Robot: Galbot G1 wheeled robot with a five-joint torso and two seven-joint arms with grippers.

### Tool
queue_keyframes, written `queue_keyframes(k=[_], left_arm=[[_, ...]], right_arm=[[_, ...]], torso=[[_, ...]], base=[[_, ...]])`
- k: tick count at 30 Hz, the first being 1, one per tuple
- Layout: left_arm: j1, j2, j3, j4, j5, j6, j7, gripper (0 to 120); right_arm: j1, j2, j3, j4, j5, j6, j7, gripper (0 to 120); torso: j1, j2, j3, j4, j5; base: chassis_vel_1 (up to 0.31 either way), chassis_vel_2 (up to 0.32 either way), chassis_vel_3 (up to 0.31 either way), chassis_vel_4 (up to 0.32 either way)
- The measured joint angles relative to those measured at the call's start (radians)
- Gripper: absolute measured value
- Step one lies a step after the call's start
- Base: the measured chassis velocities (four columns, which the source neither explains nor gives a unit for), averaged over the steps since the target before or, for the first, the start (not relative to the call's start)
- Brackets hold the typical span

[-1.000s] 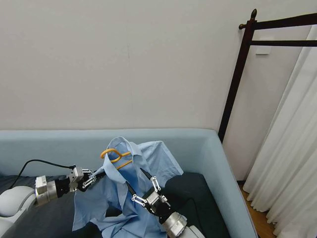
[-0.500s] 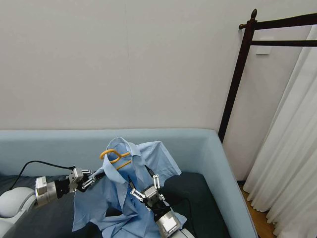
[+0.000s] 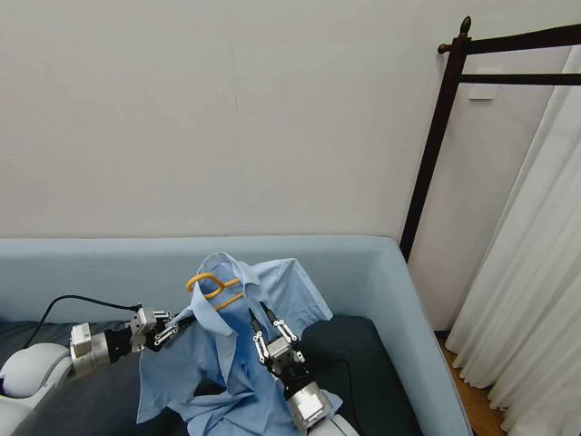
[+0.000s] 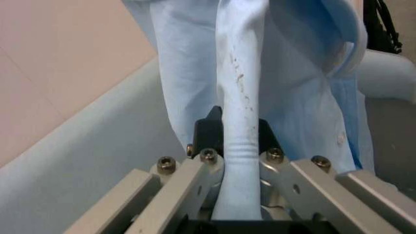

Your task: Pick up the clothes from the sofa and hang them on the clothes hanger.

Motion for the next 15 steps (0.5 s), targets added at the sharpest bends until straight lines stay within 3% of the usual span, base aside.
queue_keyframes(k=[2,9,14,15], left_arm=[[-0.004,-0.002,0.005,0.001,-0.001,0.000,0.000,2],[-0.028,-0.004,0.020,0.021,-0.006,0.000,0.003,2],[-0.063,-0.006,0.037,0.062,-0.015,-0.002,0.005,2],[-0.063,-0.006,0.037,0.062,-0.015,-0.002,0.005,2]], right_arm=[[0.007,0.001,0.001,0.000,0.010,-0.002,0.000,0],[0.033,0.001,0.028,0.023,0.121,0.033,-0.101,0],[0.074,-0.017,0.093,0.036,0.310,0.201,-0.415,0],[0.074,-0.017,0.093,0.036,0.310,0.201,-0.415,0]], torso=[[0.000,0.000,0.000,0.0000,0.0000],[0.000,0.000,0.000,0.0000,0.0000],[0.000,0.000,0.000,0.0001,-0.0001],[0.000,0.000,0.000,0.0001,-0.0001]], base=[[0.000,0.000,0.000,0.000],[0.000,0.000,0.000,0.000],[0.000,0.000,0.000,0.000],[0.000,0.000,0.000,0.000]])
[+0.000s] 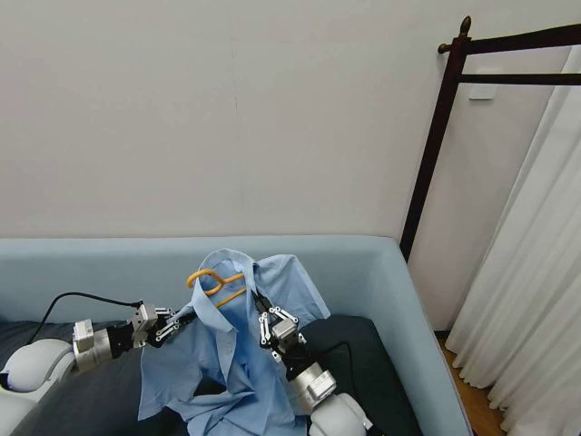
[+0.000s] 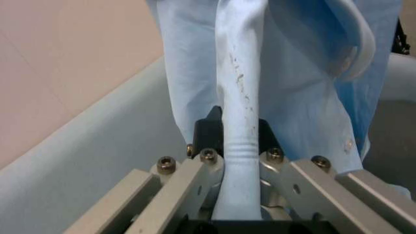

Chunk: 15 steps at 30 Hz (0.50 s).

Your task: Pick up the clothes from the sofa and hang them on the clothes hanger.

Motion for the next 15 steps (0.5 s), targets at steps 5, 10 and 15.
queue_keyframes(k=[5,10,15], left_arm=[[-0.026,-0.004,0.006,0.015,-0.028,0.002,-0.008,2],[-0.037,0.005,0.012,0.001,-0.071,0.011,-0.044,2],[-0.032,0.016,0.012,-0.024,-0.107,0.014,-0.049,2]], right_arm=[[0.007,-0.015,0.042,0.005,-0.028,0.043,-0.117,0],[0.000,-0.009,0.154,-0.027,-0.286,0.125,-0.271,0],[-0.013,0.002,0.199,-0.067,-0.437,0.173,-0.273,0]], torso=[[0.000,0.000,0.000,-0.0001,0.0001],[0.000,0.000,0.000,-0.0002,0.0003],[0.000,0.000,0.000,-0.0001,0.0002]], base=[[0.000,0.000,0.000,0.000],[0.000,0.000,0.000,0.000],[0.000,0.000,0.000,0.000]])
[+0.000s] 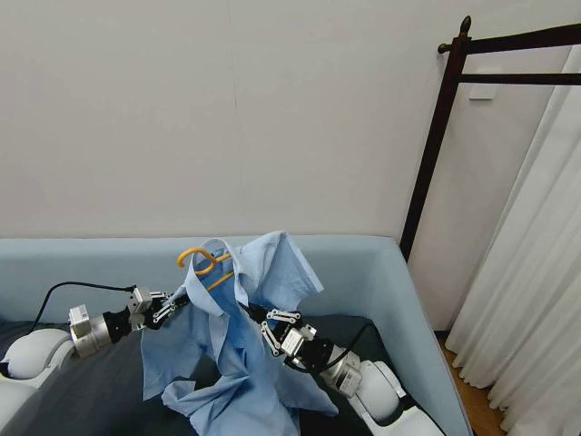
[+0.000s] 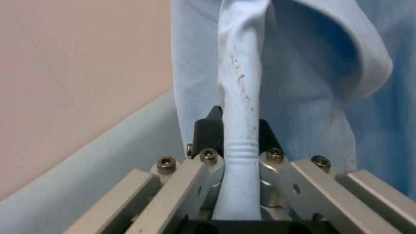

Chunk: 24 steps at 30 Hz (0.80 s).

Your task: Pick up the clothes from the sofa and hang them on the clothes hanger.

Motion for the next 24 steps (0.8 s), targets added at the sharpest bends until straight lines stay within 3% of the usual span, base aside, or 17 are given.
queue_keyframes(k=[9,11,14,15,16,19,22,23,24], left_arm=[[0.011,0.024,-0.010,-0.020,-0.021,0.011,0.043,2],[0.000,0.035,-0.011,-0.008,-0.030,0.015,0.070,2],[-0.055,0.056,0.007,0.030,-0.062,0.021,0.131,2],[-0.055,0.056,0.007,0.030,-0.062,0.021,0.131,2],[-0.107,0.069,0.033,0.056,-0.084,0.028,0.178,2],[-0.173,0.085,0.070,0.090,-0.102,0.036,0.227,2],[-0.254,0.101,0.124,0.138,-0.122,0.050,0.303,2],[-0.305,0.109,0.166,0.173,-0.127,0.061,0.356,2],[-0.305,0.109,0.166,0.173,-0.127,0.061,0.356,2]], right_arm=[[-0.031,-0.003,0.026,-0.046,-0.181,0.019,0.142,2],[-0.042,-0.022,-0.002,-0.045,-0.110,0.019,0.150,7],[-0.050,-0.059,-0.047,-0.028,0.184,0.037,-0.122,20],[-0.050,-0.059,-0.047,-0.028,0.184,0.037,-0.122,20],[-0.050,-0.074,-0.048,-0.016,0.313,0.037,-0.291,29],[-0.047,-0.088,-0.044,-0.002,0.403,0.024,-0.389,39],[-0.038,-0.111,-0.037,0.029,0.491,-0.006,-0.359,49],[-0.030,-0.128,-0.029,0.051,0.513,-0.023,-0.269,57],[-0.030,-0.128,-0.029,0.051,0.513,-0.023,-0.269,57]], torso=[[0.000,0.000,0.000,0.0000,-0.0002],[0.000,0.000,0.000,0.0000,-0.0003],[0.000,0.000,0.000,0.0003,-0.0003],[0.000,0.000,0.000,0.0003,-0.0003],[0.000,0.000,0.000,0.0002,-0.0003],[0.000,0.000,0.000,-0.0001,-0.0002],[0.000,0.000,0.000,-0.0002,-0.0001],[0.000,0.000,0.000,0.0000,-0.0001],[0.000,0.000,0.000,0.0000,-0.0001]], base=[[0.000,0.000,0.000,0.000],[0.000,0.000,0.000,0.000],[0.000,0.000,0.000,0.000],[0.000,0.000,0.000,0.000],[0.000,0.000,0.000,0.000],[0.000,0.000,0.000,0.000],[0.000,0.000,0.000,0.000],[0.000,0.000,0.000,0.000],[0.000,0.000,0.000,0.000]])
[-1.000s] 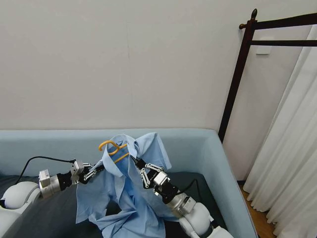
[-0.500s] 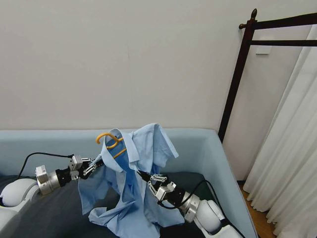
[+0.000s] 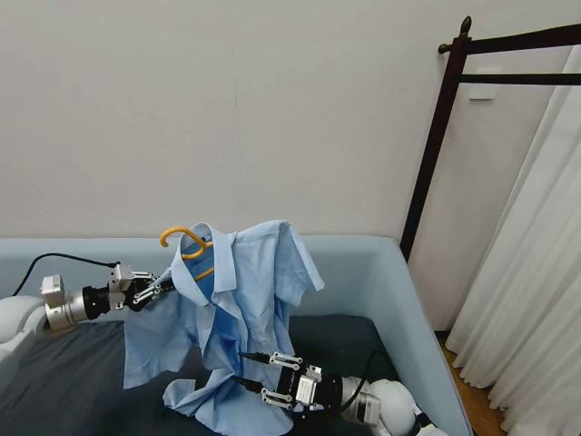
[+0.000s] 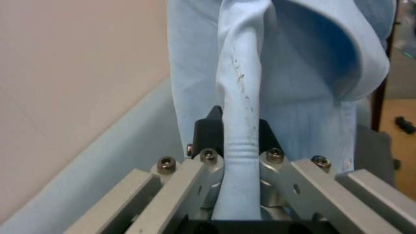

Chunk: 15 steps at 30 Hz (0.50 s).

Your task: Pick up the clothes from the sofa and hang them on the clothes hanger.

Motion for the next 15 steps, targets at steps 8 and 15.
queue_keyframes(k=[8,15], left_arm=[[-0.175,-0.025,0.104,0.124,0.098,0.050,0.251,2],[-0.280,-0.049,0.142,0.149,0.224,0.054,0.347,2]], right_arm=[[0.044,-0.182,0.010,0.179,0.179,-0.218,0.288,89],[0.137,-0.364,-0.016,0.206,0.367,-0.391,0.267,100]], torso=[[0.000,0.000,0.000,-0.0002,-0.0003],[0.000,0.000,0.000,-0.0002,0.0003]], base=[[0.000,0.000,0.000,0.000],[0.000,0.000,0.000,0.000]])
